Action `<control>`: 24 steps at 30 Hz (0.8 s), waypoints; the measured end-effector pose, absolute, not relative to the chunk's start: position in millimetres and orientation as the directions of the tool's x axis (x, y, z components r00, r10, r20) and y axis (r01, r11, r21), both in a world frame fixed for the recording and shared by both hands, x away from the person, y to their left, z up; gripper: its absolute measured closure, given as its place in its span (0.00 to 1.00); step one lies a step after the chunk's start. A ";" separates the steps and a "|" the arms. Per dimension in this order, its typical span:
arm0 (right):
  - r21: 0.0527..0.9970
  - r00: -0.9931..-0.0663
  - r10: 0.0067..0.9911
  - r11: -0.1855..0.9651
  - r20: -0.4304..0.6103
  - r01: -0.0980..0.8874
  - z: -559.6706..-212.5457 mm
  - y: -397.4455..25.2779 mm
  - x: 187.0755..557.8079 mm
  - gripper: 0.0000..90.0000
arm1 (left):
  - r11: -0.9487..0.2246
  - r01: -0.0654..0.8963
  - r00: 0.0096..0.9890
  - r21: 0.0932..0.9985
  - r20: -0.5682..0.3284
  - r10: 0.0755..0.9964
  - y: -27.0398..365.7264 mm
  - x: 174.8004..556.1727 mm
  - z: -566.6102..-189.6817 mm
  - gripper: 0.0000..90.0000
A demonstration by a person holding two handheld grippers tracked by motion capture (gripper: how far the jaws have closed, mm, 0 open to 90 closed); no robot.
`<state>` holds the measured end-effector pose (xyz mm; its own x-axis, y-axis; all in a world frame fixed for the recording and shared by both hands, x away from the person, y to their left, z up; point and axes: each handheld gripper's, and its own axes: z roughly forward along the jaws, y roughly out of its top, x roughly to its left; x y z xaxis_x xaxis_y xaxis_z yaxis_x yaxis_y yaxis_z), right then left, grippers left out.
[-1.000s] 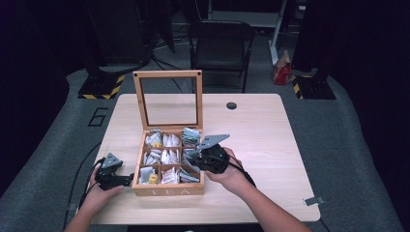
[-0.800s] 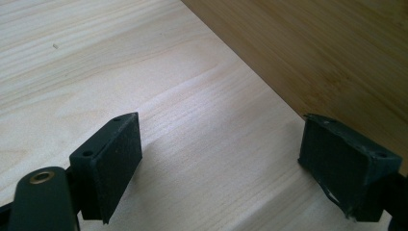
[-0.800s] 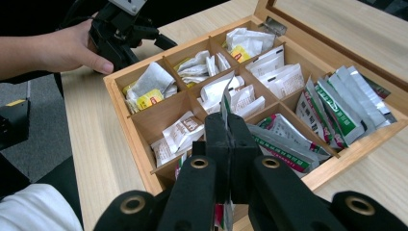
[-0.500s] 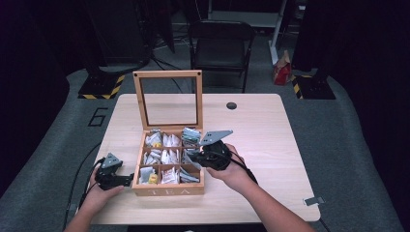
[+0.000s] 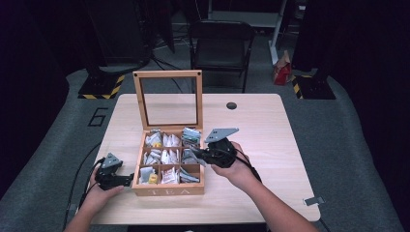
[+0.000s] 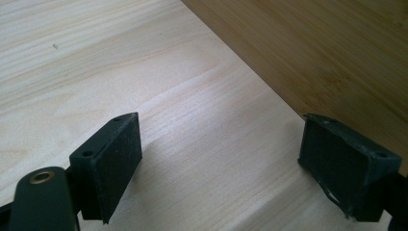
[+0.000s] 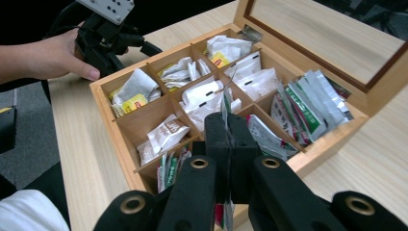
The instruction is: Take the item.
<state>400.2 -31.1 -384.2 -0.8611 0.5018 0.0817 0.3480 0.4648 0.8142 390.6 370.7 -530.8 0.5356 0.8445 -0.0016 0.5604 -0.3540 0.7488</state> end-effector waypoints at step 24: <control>0.835 -0.791 0.608 0.403 0.061 0.374 -377.7 -82.1 415.5 1.00 | -0.353 0.561 0.535 0.749 -0.003 0.845 370.6 390.4 -530.9 0.16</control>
